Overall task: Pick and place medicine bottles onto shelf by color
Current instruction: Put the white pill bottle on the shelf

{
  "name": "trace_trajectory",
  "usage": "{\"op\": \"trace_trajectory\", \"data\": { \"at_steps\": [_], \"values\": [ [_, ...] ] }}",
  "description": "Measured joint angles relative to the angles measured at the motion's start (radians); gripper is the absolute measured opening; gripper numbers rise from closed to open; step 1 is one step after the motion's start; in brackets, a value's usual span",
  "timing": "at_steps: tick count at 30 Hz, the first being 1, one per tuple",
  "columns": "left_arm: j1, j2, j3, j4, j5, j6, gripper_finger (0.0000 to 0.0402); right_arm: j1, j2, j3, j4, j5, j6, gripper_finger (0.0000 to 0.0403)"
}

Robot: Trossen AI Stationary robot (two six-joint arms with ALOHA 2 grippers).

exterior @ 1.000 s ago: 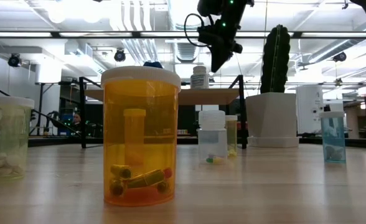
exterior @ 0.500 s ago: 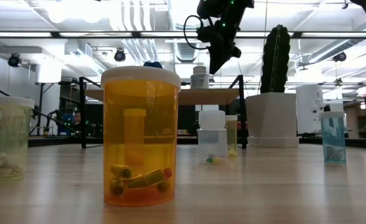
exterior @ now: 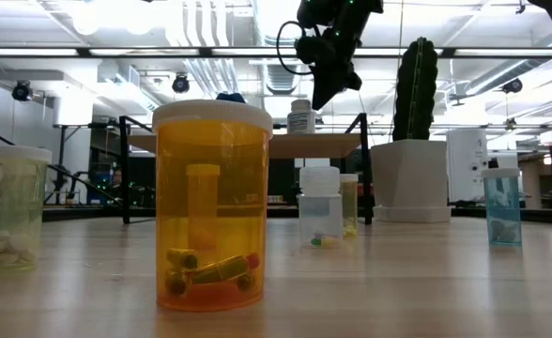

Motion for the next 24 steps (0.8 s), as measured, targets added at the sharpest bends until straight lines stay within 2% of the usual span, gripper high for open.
{"op": "trace_trajectory", "data": {
  "at_steps": [7, 9, 14, 16, 20, 24],
  "values": [
    [0.000, 0.000, 0.000, 0.000, 0.000, 0.000, 0.0001, 0.000, 0.000, 0.000, 0.003, -0.080, -0.004, 0.0009],
    [0.000, 0.000, 0.000, 0.000, 0.000, 0.000, 0.0001, 0.000, -0.001, 0.000, -0.003, -0.050, 0.001, 0.0009],
    [0.000, 0.000, 0.002, 0.000, 0.000, 0.000, 0.0001, -0.019, -0.005, 0.000, -0.010, 0.112, -0.009, 0.0009],
    [0.000, -0.001, 0.002, 0.000, 0.000, 0.000, 0.0001, -0.029, -0.003, -0.009, 0.044, 0.121, -0.031, 0.0009],
    [0.000, -0.001, 0.002, 0.000, 0.000, -0.001, 0.0001, -0.040, 0.000, -0.048, 0.154, 0.066, -0.050, 0.0009],
    [0.000, -0.001, 0.003, 0.000, 0.000, -0.001, 0.0001, -0.041, 0.000, -0.062, 0.149, 0.001, -0.019, 0.0009]
  ]
}}
